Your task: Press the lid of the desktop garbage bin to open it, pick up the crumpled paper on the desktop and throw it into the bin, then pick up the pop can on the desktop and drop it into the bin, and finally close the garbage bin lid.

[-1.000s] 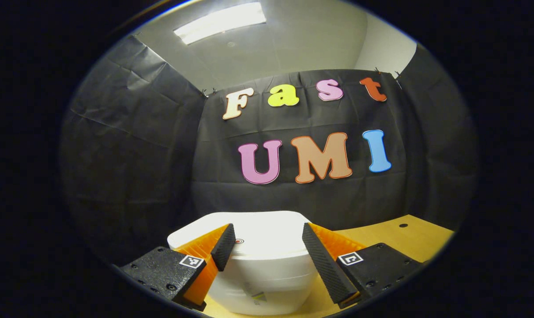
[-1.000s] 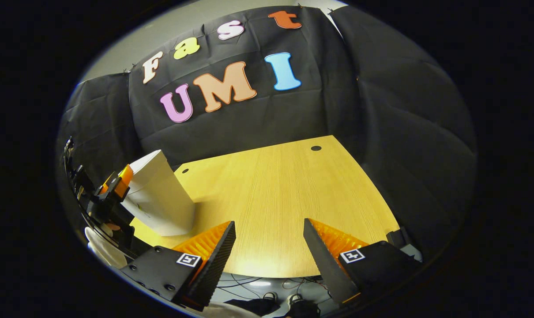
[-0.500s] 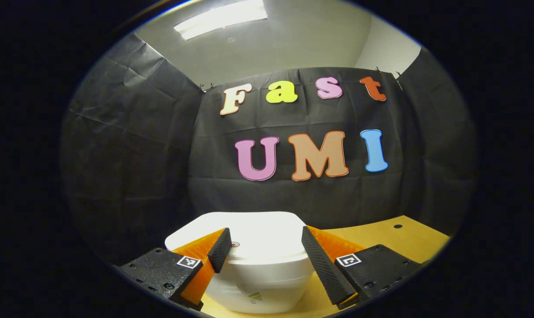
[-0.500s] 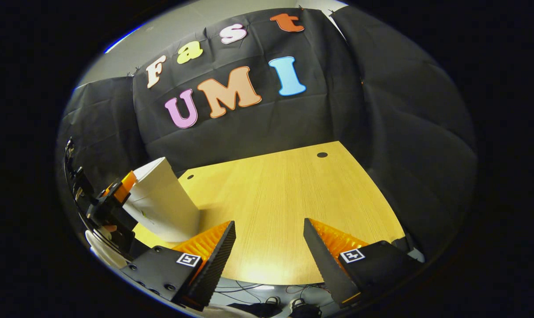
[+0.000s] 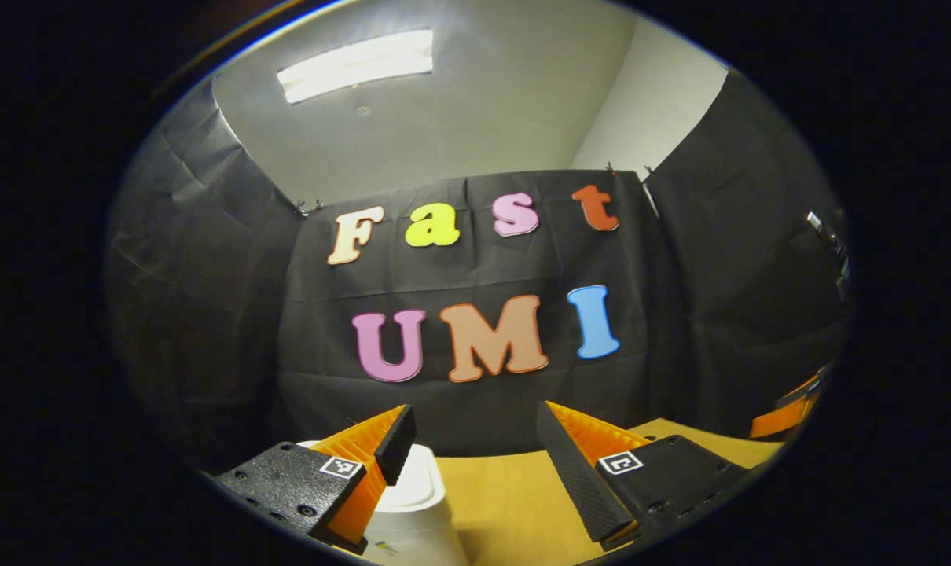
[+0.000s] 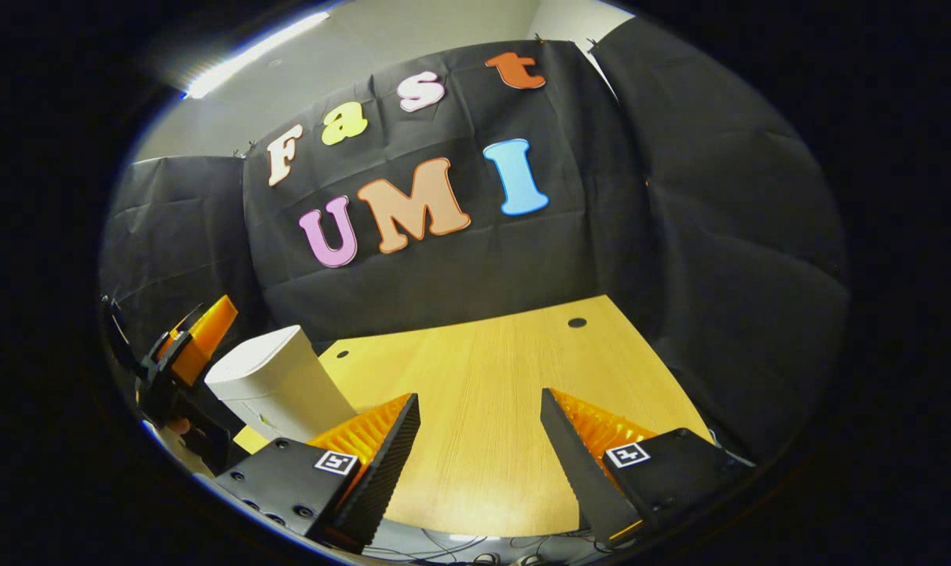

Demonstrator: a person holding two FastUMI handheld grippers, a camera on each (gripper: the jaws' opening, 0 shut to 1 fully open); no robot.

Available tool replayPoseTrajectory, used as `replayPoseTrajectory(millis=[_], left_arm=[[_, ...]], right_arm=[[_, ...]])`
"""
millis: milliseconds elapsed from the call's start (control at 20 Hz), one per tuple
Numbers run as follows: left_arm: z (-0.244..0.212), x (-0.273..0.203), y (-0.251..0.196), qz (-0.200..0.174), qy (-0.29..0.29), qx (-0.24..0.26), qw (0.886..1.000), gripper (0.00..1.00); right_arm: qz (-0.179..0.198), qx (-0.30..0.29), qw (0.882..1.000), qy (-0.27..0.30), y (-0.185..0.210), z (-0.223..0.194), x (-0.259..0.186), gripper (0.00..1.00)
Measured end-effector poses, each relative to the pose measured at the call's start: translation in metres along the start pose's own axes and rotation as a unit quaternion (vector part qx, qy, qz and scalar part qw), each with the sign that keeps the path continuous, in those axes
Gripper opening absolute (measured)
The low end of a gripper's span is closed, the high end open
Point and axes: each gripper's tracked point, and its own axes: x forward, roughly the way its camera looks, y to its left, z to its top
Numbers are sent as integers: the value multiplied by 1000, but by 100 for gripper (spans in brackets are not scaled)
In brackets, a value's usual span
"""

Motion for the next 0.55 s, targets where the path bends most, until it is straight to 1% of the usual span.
replayPoseTrajectory(millis=[150, 300, 400, 550], left_arm=[[7, 4, -42, -39, -9, -10, 999, 93], [6, -1, -70, -74, -5, -24, 997, 93], [2, -2, -76, -81, 2, -29, 996, 93], [-3, -1, -75, -82, 13, -42, 996, 94]], right_arm=[[2, -5, 999, -41, 4, 28, -5, 98], [-3, -1, 998, -70, 3, 39, -10, 98], [-13, -2, 997, -80, -2, 41, -15, 98], [-22, 5, 996, -88, -8, 42, -21, 98]])
